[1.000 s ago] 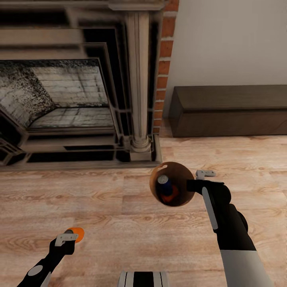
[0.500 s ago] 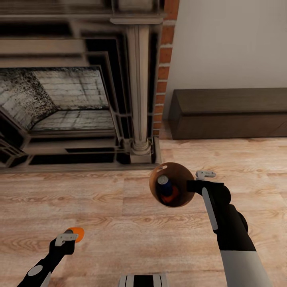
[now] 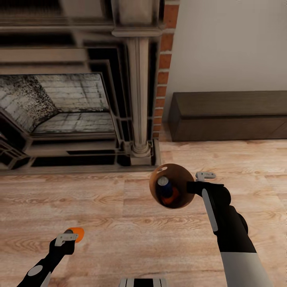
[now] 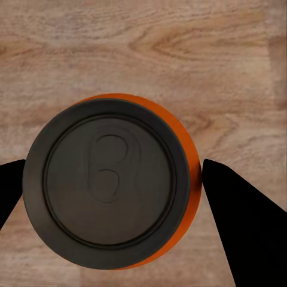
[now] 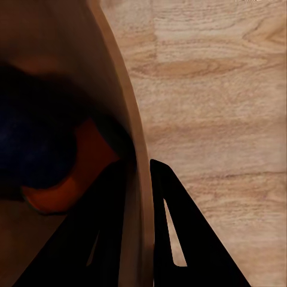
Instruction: Put the three can of soda from the living room inside the tash can in the kitchen.
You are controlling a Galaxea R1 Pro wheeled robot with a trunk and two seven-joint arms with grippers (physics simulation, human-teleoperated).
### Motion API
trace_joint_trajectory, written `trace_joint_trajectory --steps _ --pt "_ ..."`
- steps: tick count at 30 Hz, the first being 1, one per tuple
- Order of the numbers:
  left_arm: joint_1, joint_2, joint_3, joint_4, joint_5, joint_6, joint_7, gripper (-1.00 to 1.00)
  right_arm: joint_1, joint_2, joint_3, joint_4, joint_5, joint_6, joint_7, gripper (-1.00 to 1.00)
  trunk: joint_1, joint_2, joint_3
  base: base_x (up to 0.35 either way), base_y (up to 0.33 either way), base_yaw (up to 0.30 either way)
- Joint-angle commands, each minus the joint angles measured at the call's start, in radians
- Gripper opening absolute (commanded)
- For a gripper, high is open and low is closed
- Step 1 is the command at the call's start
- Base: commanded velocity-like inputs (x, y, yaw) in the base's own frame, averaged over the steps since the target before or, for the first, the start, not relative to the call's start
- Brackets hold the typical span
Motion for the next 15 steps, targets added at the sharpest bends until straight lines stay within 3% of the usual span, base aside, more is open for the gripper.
trace_joint_trajectory --steps 1,15 --pt "0.0 0.0 0.0 0.0 0.0 0.0 0.0 -1.0 0.0 0.0 0.0 0.0 -0.014 -0.001 0.004 -1.0 -0.004 0.007 0.003 0.0 0.0 0.0" --pt "0.0 0.0 0.0 0.0 0.001 0.0 -0.002 -1.0 0.0 0.0 0.0 0.0 -0.014 -0.001 0.004 -1.0 -0.058 0.105 0.047 0.0 0.0 0.0"
